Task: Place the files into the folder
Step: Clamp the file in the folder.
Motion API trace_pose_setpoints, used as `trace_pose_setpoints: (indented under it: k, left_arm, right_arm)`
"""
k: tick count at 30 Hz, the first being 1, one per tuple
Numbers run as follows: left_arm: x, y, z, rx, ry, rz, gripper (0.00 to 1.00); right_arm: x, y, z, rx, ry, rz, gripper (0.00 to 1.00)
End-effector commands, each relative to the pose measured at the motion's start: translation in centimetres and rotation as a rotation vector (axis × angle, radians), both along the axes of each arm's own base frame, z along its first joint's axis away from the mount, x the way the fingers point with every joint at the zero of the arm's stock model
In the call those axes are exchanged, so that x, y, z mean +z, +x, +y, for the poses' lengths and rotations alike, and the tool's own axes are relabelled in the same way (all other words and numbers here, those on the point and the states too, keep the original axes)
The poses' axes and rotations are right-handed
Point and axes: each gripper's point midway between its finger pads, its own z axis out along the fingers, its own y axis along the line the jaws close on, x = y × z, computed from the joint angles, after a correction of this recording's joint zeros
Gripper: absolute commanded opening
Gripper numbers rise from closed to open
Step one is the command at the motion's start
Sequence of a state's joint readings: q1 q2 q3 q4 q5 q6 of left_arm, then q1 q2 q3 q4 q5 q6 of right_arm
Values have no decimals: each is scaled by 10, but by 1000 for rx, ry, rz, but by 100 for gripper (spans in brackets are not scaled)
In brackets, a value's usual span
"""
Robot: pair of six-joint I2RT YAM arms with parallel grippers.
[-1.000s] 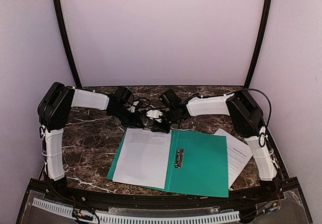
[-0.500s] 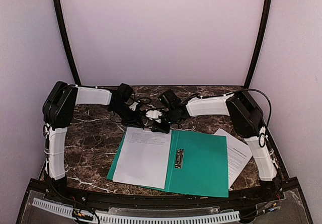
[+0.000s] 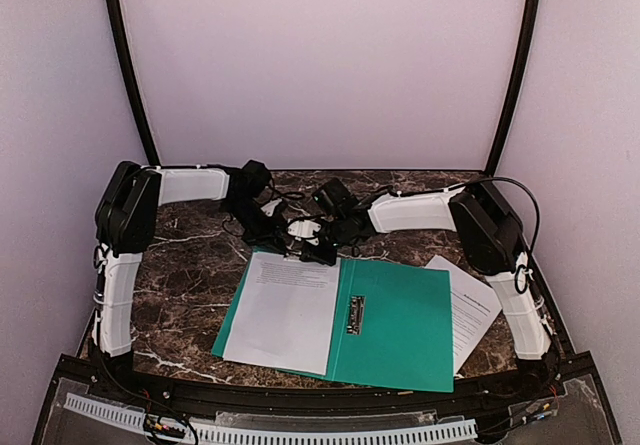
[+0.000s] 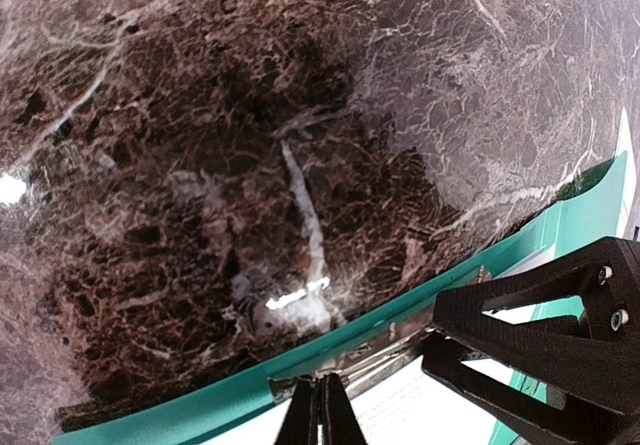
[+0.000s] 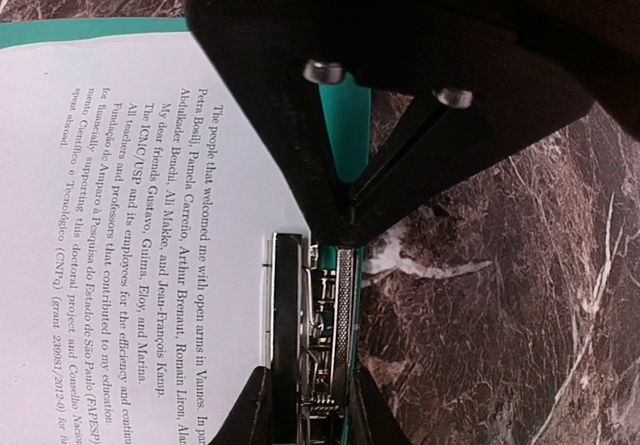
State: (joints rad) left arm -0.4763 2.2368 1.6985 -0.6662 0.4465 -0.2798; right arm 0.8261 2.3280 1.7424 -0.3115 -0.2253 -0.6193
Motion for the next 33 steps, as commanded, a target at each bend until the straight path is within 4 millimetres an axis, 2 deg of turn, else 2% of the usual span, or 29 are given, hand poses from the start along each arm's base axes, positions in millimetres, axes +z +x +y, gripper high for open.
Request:
trace_pose_setpoints:
  k: [1,7,12,19,26,33]
  left_arm:
    - [-50,-12,43,19,270,51,1]
    - [-27,7,30,15,215,-25,1]
    - [-6,11,22,9,161,-65,1]
    - [17,8,14,-2,90,-92,1]
    - [27,-2,7,-6,15,-84,1]
    - [46,0,4,-1,-26,-128,9]
  right_arm:
    - [-76,-49,-26,64,-204,126,0]
    - [-78,-49,-27,61,-211,126,0]
    - [-77,-48,-27,58,-212,127,0]
    - [-74,-46,-28,44,-207,136,0]
    - [-68,-41,-27,20,-164,176,0]
    - [-65,-32,-26,1,-137,202,0]
